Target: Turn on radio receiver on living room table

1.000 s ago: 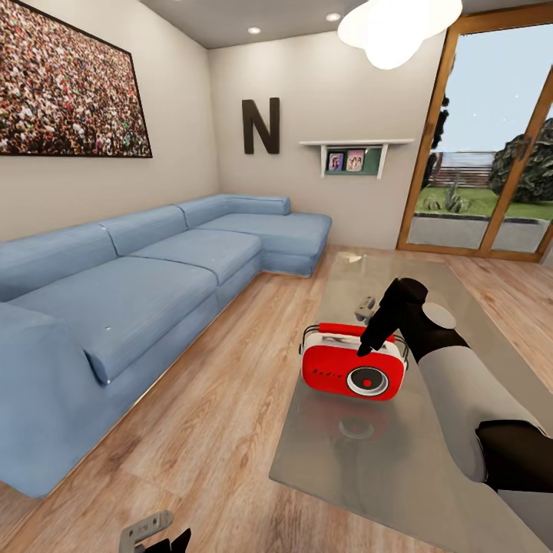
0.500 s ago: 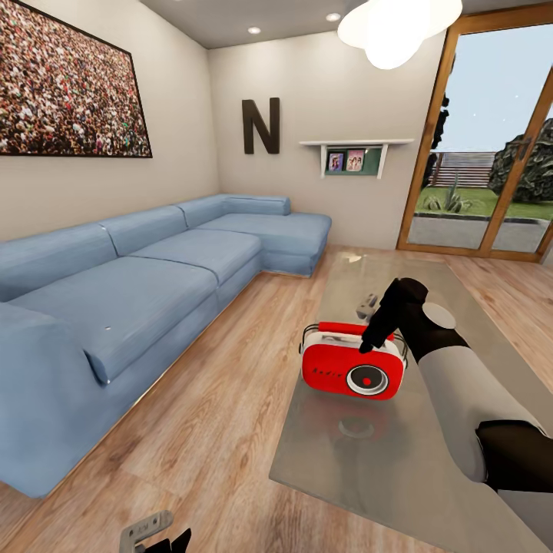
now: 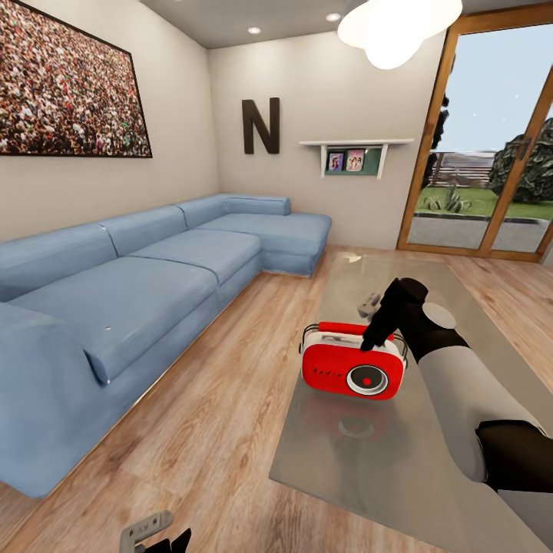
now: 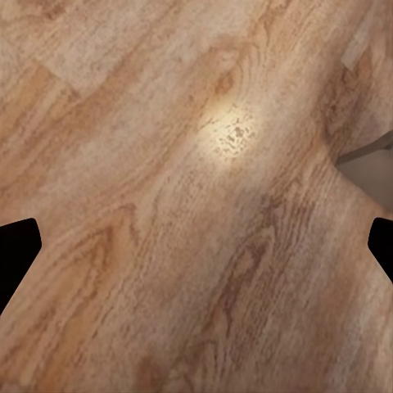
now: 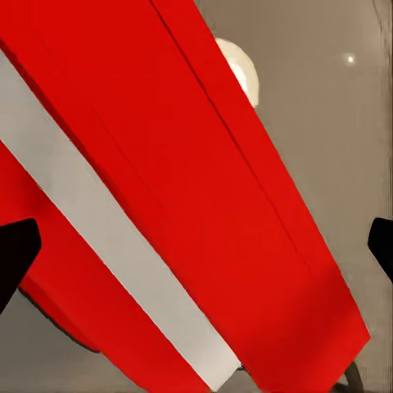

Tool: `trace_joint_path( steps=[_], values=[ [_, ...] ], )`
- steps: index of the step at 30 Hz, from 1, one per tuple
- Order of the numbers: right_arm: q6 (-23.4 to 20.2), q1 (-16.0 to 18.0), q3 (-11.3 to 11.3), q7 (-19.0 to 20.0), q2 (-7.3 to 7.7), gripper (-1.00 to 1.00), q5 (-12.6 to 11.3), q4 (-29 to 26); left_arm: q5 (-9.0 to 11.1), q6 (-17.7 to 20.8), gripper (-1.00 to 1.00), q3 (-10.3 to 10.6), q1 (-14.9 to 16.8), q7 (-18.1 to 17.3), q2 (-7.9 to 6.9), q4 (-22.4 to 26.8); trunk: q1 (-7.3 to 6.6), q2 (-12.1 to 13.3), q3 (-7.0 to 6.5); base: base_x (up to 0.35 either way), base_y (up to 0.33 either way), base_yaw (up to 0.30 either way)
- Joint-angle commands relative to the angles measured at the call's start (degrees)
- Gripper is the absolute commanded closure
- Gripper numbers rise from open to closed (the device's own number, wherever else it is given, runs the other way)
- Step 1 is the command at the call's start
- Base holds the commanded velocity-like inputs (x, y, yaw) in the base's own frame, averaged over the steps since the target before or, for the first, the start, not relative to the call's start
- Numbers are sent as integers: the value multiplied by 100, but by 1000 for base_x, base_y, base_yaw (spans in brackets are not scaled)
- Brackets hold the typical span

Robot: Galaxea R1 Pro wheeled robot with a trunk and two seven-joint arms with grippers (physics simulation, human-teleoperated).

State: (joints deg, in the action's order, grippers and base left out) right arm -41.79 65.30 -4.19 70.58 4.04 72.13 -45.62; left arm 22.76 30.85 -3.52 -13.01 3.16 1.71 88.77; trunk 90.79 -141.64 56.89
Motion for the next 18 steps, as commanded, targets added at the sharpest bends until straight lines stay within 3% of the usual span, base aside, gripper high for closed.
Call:
trace_joint_path(
  steps=[1,3,7,9,18],
  values=[
    [-2,0,4,-79,0,-100,-2,0,0,0,-100,0,0,0,-1,0,0,0,0,0,0,0],
    [1,0,126,-210,0,-100,-3,0,0,0,-100,0,-3,0,-1,0,0,0,0,0,0,0],
    [2,0,627,-294,0,-100,2,0,0,0,-100,0,-1,0,-2,0,0,0,0,0,0,0],
    [3,0,765,-305,0,-100,7,0,0,0,-100,0,-3,0,0,0,0,0,0,0,0,0],
    [4,0,905,-350,-2,-100,42,0,0,0,-100,0,-1,0,5,0,0,0,0,0,0,0]
  ],
)
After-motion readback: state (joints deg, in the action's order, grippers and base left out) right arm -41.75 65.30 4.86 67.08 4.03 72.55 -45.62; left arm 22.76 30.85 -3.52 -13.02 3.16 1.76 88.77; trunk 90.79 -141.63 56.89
